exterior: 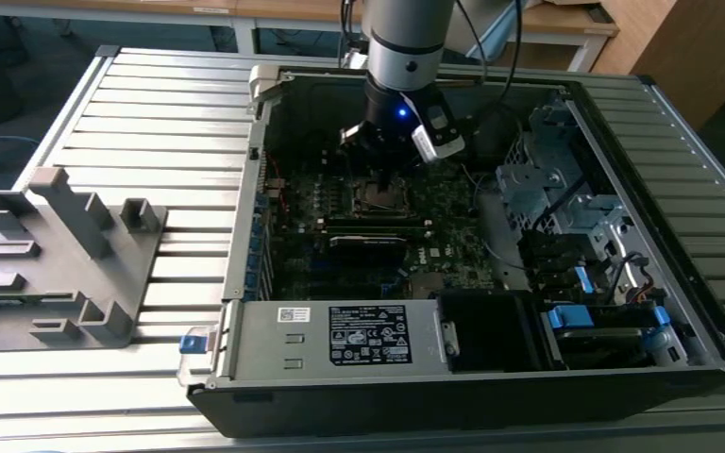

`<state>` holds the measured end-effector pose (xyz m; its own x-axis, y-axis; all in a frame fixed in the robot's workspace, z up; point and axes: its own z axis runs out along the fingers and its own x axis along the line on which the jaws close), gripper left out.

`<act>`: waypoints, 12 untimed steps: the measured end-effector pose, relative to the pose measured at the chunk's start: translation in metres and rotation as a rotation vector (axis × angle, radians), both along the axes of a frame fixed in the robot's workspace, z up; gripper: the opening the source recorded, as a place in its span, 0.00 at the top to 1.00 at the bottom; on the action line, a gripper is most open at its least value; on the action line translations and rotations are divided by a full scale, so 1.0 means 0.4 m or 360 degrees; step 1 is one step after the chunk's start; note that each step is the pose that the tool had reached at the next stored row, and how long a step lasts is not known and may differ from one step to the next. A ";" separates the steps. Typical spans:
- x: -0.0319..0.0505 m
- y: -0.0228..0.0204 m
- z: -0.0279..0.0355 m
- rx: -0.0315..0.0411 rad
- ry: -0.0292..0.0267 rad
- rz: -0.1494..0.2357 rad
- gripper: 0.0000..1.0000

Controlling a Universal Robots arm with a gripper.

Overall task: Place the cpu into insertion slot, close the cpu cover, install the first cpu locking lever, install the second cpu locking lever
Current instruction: 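Install the first cpu locking lever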

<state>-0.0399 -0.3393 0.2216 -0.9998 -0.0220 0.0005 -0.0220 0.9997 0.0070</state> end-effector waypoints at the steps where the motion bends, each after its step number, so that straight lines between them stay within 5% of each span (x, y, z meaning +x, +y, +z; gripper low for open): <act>1: 0.000 0.000 0.005 0.0000 0.00000 0.0000 0.89; 12: 0.000 0.000 0.048 0.0005 0.00000 0.0000 0.89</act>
<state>-0.0399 -0.3393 0.2409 -0.9998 -0.0221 0.0005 -0.0221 0.9997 0.0103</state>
